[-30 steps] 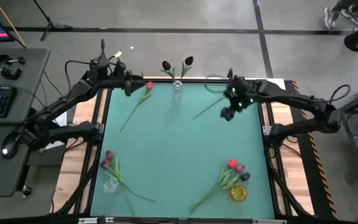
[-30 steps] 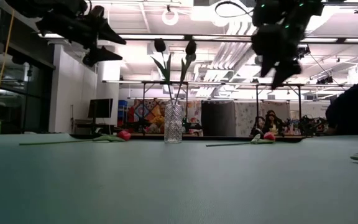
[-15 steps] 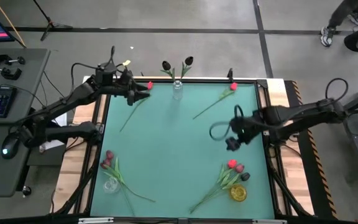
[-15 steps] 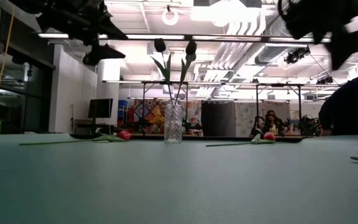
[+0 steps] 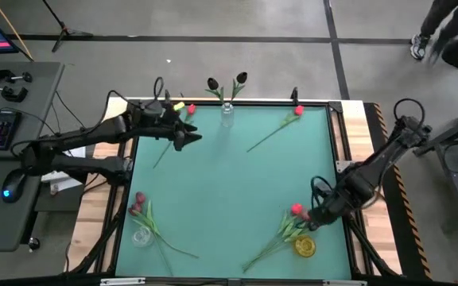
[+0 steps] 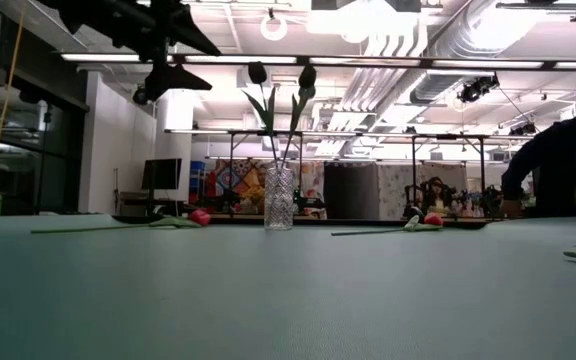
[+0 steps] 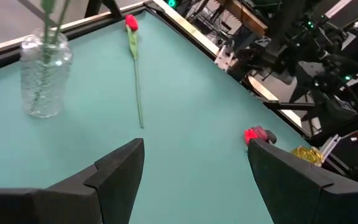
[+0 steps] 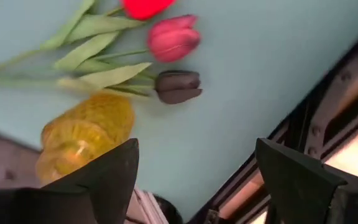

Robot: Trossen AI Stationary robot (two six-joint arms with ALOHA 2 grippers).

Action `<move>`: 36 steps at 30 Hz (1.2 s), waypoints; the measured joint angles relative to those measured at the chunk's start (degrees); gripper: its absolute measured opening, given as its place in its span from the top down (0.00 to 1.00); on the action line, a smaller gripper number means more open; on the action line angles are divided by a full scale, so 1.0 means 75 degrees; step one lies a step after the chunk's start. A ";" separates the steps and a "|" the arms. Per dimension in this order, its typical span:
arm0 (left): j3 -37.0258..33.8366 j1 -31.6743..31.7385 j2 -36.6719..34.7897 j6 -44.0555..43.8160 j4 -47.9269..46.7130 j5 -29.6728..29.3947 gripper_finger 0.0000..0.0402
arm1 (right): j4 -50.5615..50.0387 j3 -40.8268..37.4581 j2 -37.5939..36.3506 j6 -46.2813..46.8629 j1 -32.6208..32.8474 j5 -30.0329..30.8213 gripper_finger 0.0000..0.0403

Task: Sort flowers into vase by color
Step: Put the black tulip into the top transparent vase

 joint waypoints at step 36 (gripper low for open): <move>0.0000 -0.0457 0.0006 -0.0180 -0.0010 -0.0336 0.31 | 0.0609 -0.0004 0.3529 0.3260 0.0151 0.0732 0.23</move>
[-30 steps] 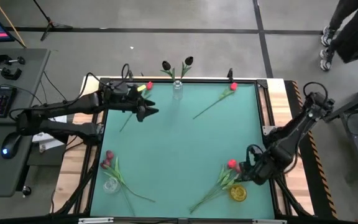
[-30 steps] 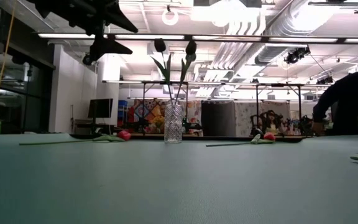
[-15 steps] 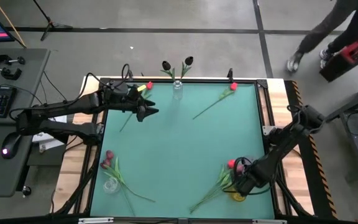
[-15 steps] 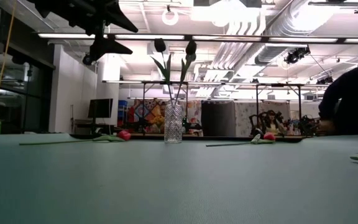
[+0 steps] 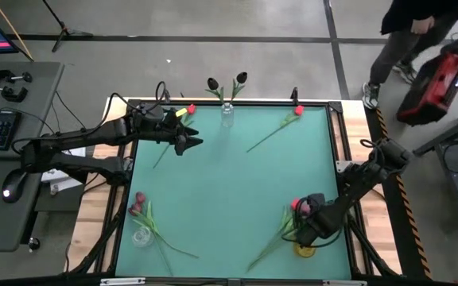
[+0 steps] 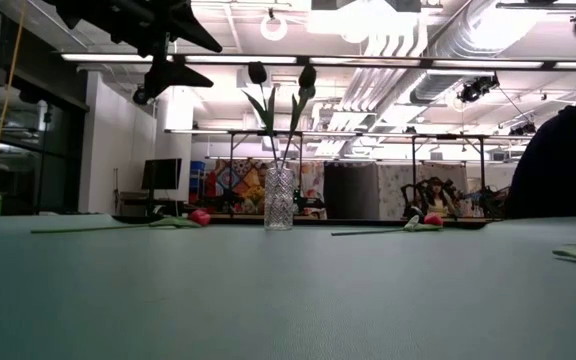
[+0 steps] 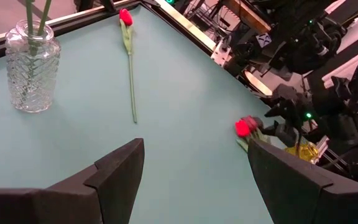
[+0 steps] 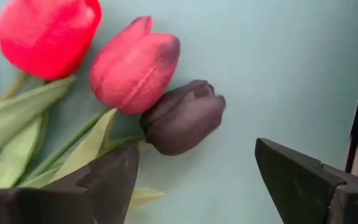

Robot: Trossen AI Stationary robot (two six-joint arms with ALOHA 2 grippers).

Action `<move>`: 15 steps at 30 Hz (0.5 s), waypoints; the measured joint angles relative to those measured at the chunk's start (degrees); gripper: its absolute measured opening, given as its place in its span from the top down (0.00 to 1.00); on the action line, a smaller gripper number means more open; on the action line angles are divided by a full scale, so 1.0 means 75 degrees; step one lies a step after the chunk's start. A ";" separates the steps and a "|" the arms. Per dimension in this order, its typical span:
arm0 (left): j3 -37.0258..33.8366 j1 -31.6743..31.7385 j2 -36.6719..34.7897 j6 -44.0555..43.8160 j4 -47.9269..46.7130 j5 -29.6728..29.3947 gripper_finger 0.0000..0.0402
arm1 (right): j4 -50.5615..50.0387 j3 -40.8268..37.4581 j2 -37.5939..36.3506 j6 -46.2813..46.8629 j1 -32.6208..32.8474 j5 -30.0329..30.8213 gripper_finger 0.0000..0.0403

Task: Sort flowers into vase by color
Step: Put the black tulip into the top transparent vase

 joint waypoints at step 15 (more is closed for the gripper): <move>0.0000 0.0000 0.0000 0.0000 -0.0002 -0.0147 0.31 | -0.0388 0.0000 -0.0406 -0.3153 -0.2263 0.1960 0.23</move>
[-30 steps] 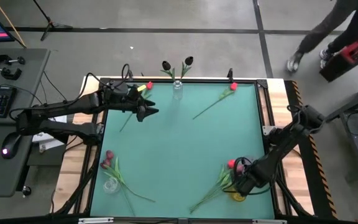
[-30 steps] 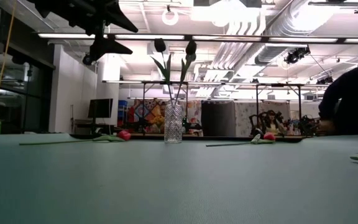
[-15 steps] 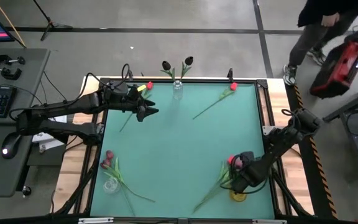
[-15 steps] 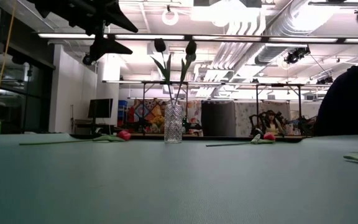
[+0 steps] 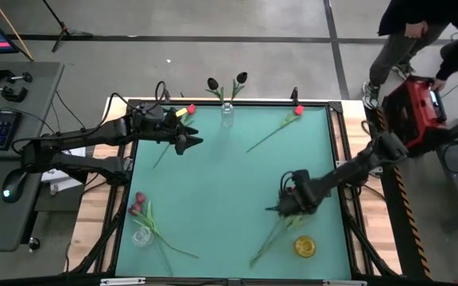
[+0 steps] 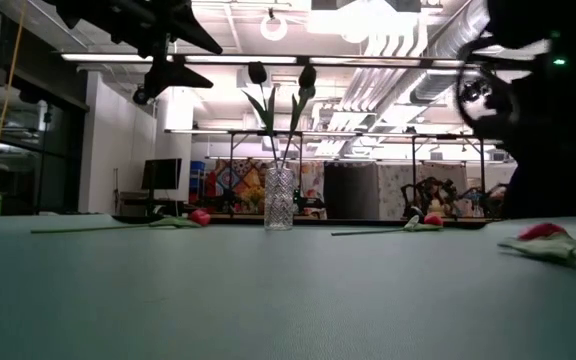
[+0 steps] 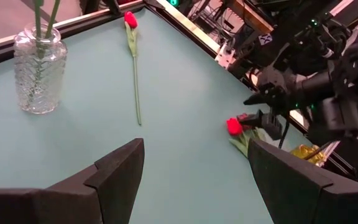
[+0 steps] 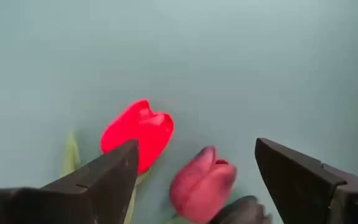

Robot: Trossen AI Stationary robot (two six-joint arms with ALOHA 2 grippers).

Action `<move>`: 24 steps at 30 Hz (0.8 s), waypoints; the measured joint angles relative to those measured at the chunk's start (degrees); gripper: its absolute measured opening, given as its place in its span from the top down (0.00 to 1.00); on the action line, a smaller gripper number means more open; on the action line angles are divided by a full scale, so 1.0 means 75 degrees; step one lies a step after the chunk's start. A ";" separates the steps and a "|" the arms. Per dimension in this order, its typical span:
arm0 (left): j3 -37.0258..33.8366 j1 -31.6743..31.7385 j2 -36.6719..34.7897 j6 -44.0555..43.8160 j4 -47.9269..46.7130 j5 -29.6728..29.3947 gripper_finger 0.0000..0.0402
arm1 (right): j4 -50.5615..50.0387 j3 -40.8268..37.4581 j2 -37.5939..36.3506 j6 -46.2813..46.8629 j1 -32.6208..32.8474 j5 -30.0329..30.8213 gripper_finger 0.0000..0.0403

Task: Sort flowers into vase by color
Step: Put the black tulip into the top transparent vase

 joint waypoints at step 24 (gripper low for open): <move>0.0000 0.0002 0.0000 0.0403 0.0005 -0.0062 0.31 | 0.2990 -0.2615 -0.1803 0.2541 0.1719 -0.2090 0.23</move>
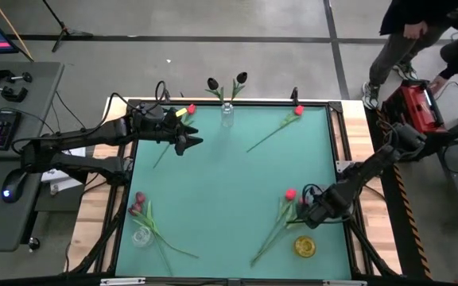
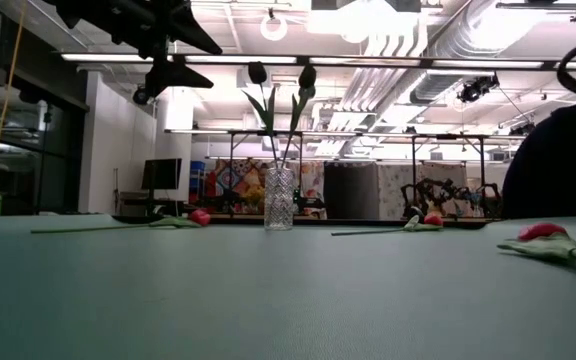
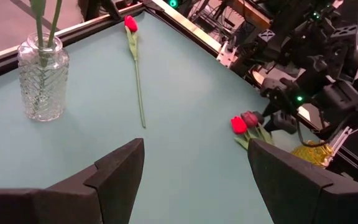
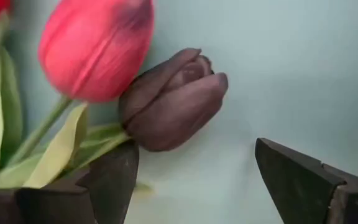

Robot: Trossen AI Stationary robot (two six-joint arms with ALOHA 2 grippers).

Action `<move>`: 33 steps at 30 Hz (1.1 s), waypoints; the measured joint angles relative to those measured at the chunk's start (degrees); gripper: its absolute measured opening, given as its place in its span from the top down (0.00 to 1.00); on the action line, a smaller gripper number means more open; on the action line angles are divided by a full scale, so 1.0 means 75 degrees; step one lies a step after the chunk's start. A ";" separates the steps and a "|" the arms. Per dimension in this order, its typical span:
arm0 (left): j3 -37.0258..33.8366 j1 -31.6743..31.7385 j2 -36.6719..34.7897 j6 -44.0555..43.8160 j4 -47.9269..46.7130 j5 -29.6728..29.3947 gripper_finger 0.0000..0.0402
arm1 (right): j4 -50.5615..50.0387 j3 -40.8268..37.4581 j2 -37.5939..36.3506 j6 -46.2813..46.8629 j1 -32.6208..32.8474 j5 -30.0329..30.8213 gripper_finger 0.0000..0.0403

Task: Sort flowers into vase by color
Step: Put the black tulip into the top transparent vase

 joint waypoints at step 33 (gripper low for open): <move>0.0000 -0.0002 -0.0029 0.0261 -0.0119 0.0033 0.31 | 0.0062 0.0602 -0.0552 -0.2658 -0.3033 0.0751 0.23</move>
